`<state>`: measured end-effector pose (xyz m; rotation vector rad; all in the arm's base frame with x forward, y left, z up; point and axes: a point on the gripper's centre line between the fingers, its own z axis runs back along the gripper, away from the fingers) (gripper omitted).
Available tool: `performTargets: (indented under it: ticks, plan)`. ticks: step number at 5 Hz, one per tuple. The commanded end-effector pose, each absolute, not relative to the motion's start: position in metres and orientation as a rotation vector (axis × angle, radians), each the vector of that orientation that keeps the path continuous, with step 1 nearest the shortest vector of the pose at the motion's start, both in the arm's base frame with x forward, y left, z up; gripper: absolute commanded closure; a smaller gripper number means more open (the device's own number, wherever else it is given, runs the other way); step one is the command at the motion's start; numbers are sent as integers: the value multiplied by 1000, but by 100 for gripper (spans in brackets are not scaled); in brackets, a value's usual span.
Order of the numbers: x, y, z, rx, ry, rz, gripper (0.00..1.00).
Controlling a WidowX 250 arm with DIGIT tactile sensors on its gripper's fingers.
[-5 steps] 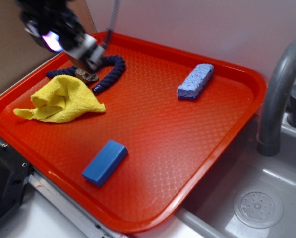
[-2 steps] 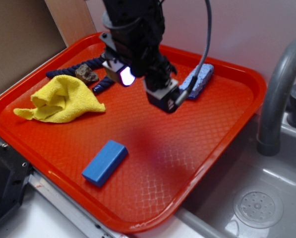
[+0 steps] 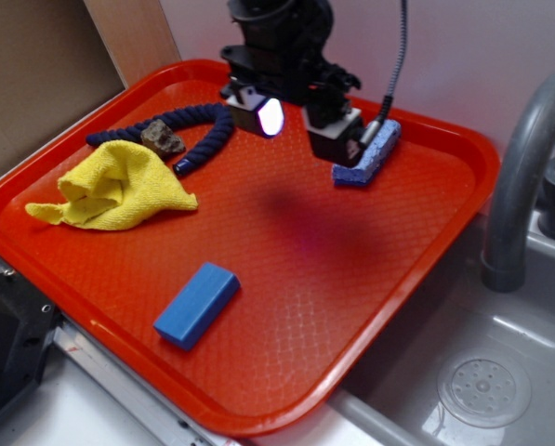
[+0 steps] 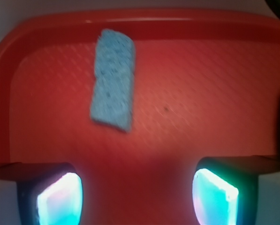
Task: Grab the blue sponge.
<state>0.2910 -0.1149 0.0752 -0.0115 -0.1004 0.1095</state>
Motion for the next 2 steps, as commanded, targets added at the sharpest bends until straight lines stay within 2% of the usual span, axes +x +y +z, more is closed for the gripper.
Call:
performTargets:
  ticks: [1, 2]
  plan:
    - [330, -125, 68, -53, -121, 90, 0]
    - [342, -123, 55, -36, -92, 91, 0]
